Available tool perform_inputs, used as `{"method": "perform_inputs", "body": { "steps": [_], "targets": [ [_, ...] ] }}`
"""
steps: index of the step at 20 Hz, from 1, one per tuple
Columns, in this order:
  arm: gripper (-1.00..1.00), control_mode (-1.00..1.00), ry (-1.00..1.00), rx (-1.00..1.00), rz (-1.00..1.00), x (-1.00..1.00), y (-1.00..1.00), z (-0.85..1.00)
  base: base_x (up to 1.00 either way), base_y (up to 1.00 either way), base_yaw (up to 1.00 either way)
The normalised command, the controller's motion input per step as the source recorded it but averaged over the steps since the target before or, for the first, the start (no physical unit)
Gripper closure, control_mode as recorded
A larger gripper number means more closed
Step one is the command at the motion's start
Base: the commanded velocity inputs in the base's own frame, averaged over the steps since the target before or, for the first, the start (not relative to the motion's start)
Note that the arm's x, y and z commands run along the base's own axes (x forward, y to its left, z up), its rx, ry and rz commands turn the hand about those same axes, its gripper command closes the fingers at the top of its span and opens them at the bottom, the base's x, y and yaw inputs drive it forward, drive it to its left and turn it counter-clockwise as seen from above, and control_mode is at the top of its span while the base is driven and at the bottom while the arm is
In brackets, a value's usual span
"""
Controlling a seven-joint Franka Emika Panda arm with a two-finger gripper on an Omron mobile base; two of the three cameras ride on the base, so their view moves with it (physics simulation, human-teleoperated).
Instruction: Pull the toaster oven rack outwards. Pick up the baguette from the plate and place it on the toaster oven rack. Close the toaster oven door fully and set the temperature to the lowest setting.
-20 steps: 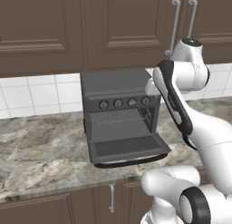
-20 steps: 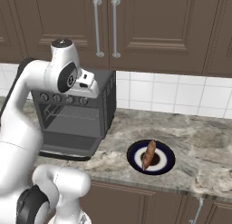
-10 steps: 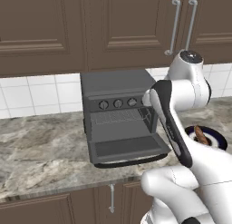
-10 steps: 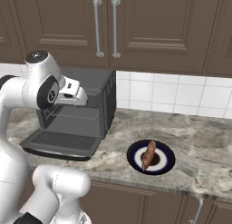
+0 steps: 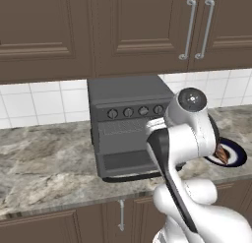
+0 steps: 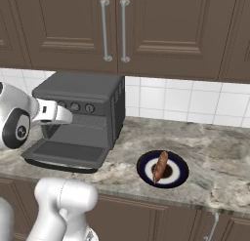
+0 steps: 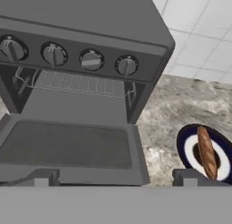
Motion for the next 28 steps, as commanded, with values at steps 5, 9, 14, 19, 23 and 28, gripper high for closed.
{"method": "perform_inputs", "body": {
  "steps": [5,9,14,19,23,28],
  "targets": [
    [-1.0,-1.0,-0.27,-0.07,0.0,-0.32,0.3,-0.28,0.0,0.0,0.0],
    [-1.0,-1.0,-0.17,-0.01,0.0,-0.11,0.22,-0.27,0.0,0.0,0.0],
    [-1.0,-1.0,-0.03,0.0,0.0,0.0,0.14,-0.42,0.0,0.0,0.0],
    [-1.0,-1.0,0.0,-0.1,0.0,0.0,0.21,-0.56,0.0,0.0,0.0],
    [-1.0,-1.0,-0.09,-0.01,0.0,0.01,0.17,-0.49,0.0,0.0,0.0],
    [-1.0,-1.0,-0.12,0.01,0.0,0.12,0.06,-0.25,0.0,0.0,0.0]
  ]
}}
